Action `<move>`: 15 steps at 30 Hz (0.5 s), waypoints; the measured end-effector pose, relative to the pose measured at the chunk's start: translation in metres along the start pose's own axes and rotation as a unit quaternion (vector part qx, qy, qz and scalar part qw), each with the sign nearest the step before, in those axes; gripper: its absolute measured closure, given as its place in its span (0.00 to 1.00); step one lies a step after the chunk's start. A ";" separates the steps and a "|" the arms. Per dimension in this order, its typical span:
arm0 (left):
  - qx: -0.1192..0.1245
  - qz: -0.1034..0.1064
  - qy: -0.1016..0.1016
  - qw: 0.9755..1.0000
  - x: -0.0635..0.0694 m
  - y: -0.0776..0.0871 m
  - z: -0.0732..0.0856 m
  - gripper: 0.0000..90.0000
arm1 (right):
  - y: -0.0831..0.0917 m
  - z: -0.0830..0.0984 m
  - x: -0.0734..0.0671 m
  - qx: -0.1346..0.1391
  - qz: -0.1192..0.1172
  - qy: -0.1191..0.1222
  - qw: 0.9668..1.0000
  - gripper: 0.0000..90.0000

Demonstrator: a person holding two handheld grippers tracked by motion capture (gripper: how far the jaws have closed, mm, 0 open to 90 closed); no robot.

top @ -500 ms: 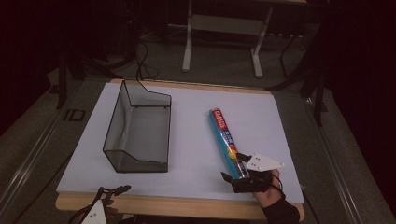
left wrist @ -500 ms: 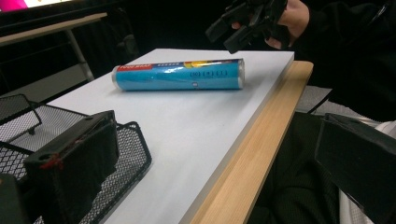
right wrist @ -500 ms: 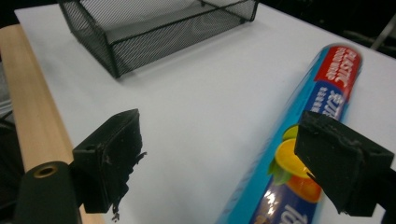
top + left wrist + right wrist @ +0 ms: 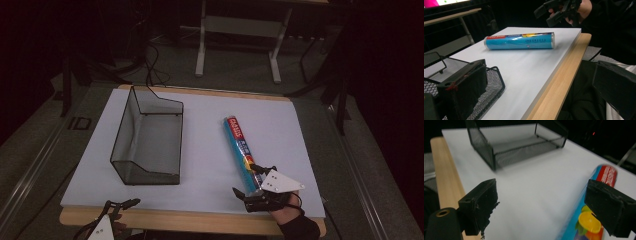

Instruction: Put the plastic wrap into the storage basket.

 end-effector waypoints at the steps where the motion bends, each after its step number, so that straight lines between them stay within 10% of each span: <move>1: 0.000 0.001 0.000 1.000 0.000 0.000 0.000 0.00 | 0.000 -0.001 0.000 0.001 0.002 0.002 1.000 0.12; 15: 0.000 0.003 0.000 1.000 0.000 -0.001 0.000 0.00 | 0.001 -0.031 0.014 -0.010 0.029 0.029 0.999 0.18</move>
Point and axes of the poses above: each handheld gripper's, and its own axes: y roughly backward along the jaws, z roughly out of its underside, x roughly to its right, the point moved 5 cm from there along -y, roughly forward along the jaws, and after that the axes turned 8 degrees about z, right-handed, at the moved point
